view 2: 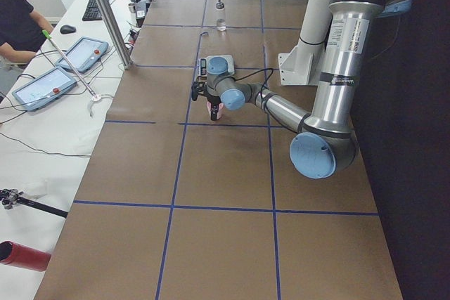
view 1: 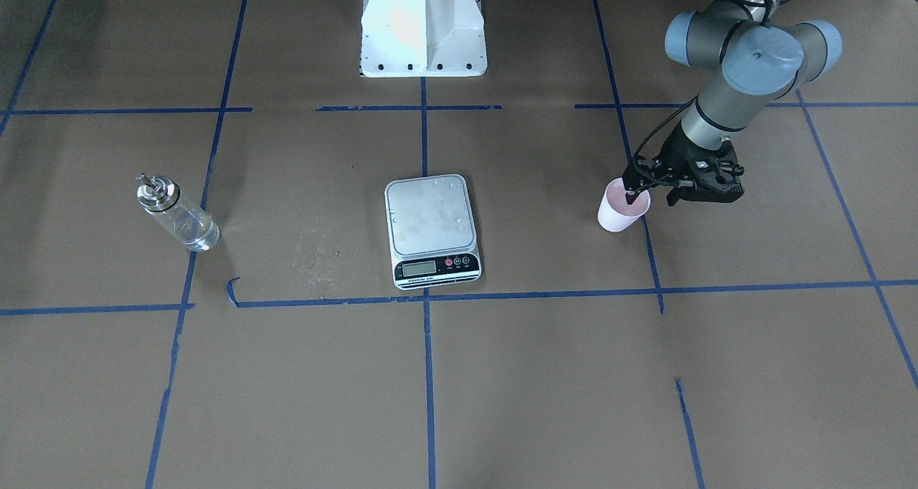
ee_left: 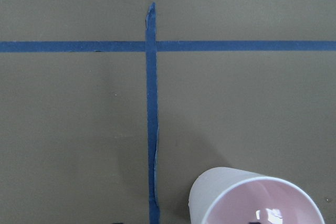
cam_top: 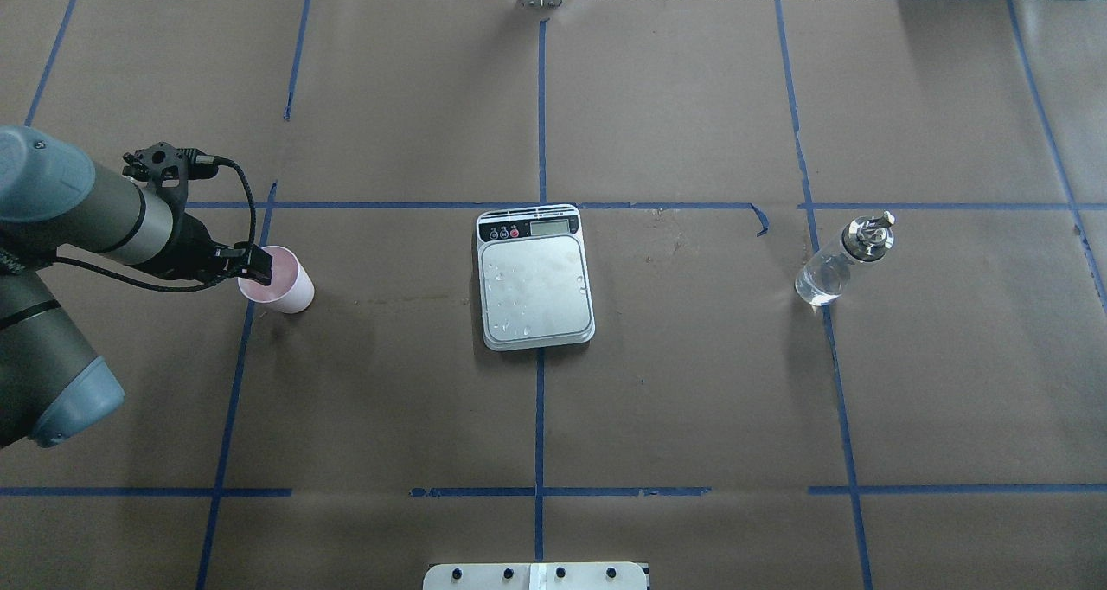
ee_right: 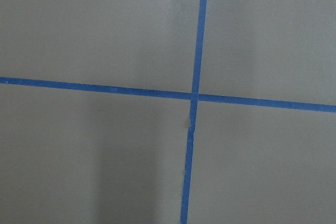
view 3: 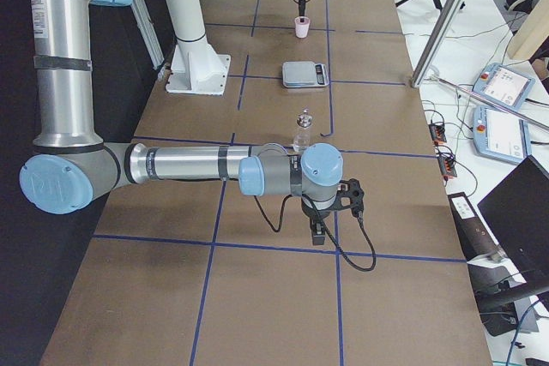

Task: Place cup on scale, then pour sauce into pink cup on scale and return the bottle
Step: 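Reach the left gripper down to the pink cup and grasp it, then carry the pink cup with the left gripper onto the scale and release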

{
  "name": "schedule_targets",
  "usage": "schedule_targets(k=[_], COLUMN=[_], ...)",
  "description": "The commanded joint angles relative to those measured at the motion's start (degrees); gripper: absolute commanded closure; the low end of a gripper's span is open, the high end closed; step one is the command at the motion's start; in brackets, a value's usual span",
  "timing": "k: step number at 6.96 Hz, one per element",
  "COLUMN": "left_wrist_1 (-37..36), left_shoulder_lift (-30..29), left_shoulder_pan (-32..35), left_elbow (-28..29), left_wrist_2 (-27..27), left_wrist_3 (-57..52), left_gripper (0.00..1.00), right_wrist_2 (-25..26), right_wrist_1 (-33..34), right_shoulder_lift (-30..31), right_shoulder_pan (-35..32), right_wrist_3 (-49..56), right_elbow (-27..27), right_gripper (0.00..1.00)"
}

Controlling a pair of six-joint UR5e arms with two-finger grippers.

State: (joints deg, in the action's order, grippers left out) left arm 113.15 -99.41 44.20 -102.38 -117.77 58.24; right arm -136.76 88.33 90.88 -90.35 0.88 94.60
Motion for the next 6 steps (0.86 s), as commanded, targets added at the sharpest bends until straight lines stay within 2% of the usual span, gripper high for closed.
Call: schedule_targets(k=[1, 2, 4, 5, 6], left_wrist_1=[0.0, -0.1, -2.5, -10.1, -18.9], left_shoulder_lift=[-0.1, -0.1, -0.6, -3.3, -8.8], left_shoulder_pan=[-0.2, -0.2, 0.1, 0.4, 1.1], left_elbow=[0.3, 0.1, -2.0, -5.1, -6.8], left_wrist_2=[-0.1, -0.1, -0.4, -0.4, -0.4], left_wrist_3=[0.0, 0.4, 0.4, 0.4, 0.4], left_gripper=[0.84, 1.00, 1.00, 1.00, 1.00], right_wrist_2=[-0.1, 0.0, 0.0, -0.1, -0.1], right_wrist_1=[0.0, 0.0, 0.0, 0.0, 0.0], right_shoulder_lift=[0.0, -0.1, -0.1, -0.1, -0.2], right_shoulder_pan=[0.0, 0.0, 0.0, 0.0, 0.0], right_wrist_3=[0.0, 0.0, 0.0, 0.0, 0.0], right_elbow=[0.1, 0.1, 0.0, 0.0, 0.0], right_gripper=[0.00, 0.00, 0.00, 0.00, 0.00])
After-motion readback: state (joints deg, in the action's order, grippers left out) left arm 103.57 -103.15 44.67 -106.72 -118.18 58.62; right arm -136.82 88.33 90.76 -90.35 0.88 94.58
